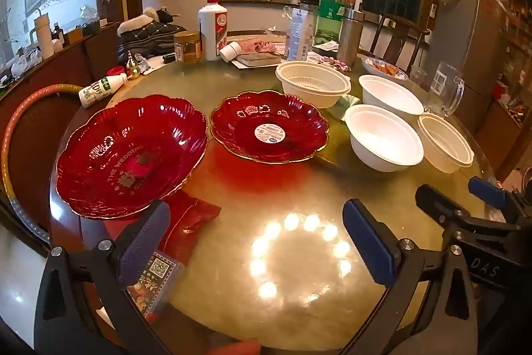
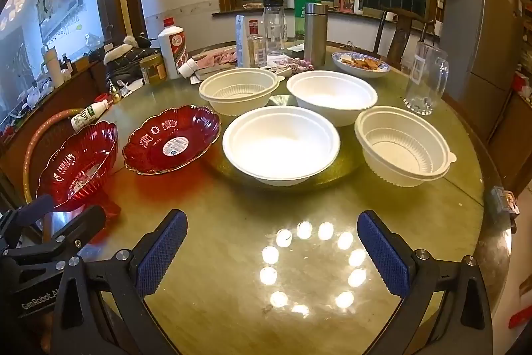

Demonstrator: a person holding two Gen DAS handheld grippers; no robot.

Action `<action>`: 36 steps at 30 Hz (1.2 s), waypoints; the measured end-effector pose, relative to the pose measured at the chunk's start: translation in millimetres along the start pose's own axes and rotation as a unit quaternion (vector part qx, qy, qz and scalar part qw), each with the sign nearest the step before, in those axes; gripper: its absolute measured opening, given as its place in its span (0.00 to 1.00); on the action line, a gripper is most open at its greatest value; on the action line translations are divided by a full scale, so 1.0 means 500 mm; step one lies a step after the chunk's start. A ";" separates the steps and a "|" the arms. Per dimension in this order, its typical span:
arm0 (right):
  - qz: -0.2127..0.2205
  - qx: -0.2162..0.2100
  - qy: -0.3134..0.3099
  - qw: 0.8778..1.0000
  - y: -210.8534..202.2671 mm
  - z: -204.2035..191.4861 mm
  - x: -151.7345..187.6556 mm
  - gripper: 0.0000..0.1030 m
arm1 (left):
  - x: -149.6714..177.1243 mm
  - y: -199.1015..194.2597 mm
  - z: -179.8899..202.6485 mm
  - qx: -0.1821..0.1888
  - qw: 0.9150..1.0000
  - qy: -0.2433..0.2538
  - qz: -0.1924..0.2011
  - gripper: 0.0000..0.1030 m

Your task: Organize plates and bowls

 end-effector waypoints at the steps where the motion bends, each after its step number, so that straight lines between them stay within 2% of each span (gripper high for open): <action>1: -0.001 0.000 -0.002 1.000 -0.001 0.002 0.002 1.00 | -0.001 0.003 0.002 0.001 1.000 -0.004 -0.001 1.00; 3: -0.017 0.014 -0.017 1.000 0.012 -0.014 0.002 1.00 | -0.003 0.007 -0.006 0.005 1.000 -0.022 0.004 1.00; 4: -0.012 0.014 -0.017 1.000 0.011 -0.018 0.001 1.00 | -0.004 0.000 -0.022 0.019 0.999 -0.031 0.009 1.00; 6: -0.011 0.013 -0.015 1.000 0.011 -0.021 0.003 1.00 | -0.005 0.002 -0.032 0.017 0.999 -0.037 0.008 1.00; 18: -0.013 0.014 -0.014 1.000 0.019 -0.033 0.000 1.00 | 0.018 -0.006 -0.046 0.013 1.000 -0.027 0.008 1.00; 36: -0.014 0.022 -0.009 1.000 0.024 -0.027 0.003 1.00 | 0.009 0.014 -0.034 0.020 1.000 -0.024 0.002 1.00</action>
Point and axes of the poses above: each gripper's, at about its wrist camera, not at the fingertips, and y roughly the way its jaws point, z to its right, x to its underside, the point moved 6 cm from there along y, roughly the way its jaws point, and after that the axes turned 8 degrees about x, right-handed, at the moved point
